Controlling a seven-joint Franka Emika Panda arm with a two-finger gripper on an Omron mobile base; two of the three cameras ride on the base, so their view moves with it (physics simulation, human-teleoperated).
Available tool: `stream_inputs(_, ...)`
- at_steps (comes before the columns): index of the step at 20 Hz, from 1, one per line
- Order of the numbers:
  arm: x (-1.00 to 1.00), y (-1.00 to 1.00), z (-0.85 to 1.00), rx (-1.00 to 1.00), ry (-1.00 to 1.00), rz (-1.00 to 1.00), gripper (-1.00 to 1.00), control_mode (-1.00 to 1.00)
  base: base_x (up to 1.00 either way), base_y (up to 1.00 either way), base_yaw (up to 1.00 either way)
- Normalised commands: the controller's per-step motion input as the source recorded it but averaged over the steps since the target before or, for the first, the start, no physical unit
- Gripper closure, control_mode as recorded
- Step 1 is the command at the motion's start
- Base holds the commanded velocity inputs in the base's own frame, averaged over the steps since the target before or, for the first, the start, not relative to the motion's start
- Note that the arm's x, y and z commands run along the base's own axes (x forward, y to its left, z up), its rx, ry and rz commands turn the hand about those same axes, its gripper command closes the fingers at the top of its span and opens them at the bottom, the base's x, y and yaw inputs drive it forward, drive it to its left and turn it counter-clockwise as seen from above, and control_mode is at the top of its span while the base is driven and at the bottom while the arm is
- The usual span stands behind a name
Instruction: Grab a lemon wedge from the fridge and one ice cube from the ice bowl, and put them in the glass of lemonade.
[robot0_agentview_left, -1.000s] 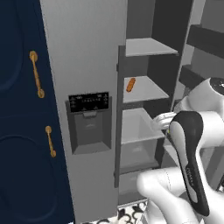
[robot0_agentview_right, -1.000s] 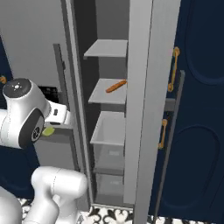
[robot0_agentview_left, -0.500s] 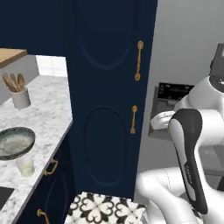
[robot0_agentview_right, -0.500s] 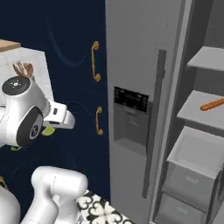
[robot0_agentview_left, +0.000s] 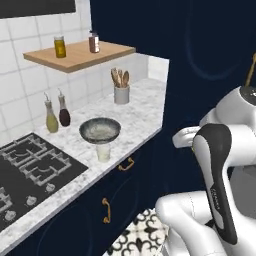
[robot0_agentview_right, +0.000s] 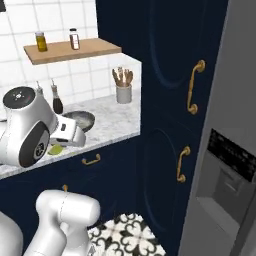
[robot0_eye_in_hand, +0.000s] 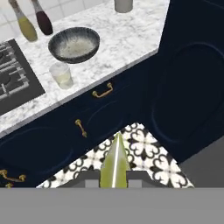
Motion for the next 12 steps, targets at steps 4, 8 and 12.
stream_inputs(4,0.0,0.0,0.0,0.0,0.0,0.0,1.0,1.0,0.66,0.02,0.72)
stream_inputs(8,0.0,0.0,0.0,0.0,0.0,0.0,1.0,1.0,0.83,-0.02,0.61)
stream_inputs(12,0.0,0.0,0.0,0.0,0.0,0.0,1.0,1.0,0.67,-0.11,0.52)
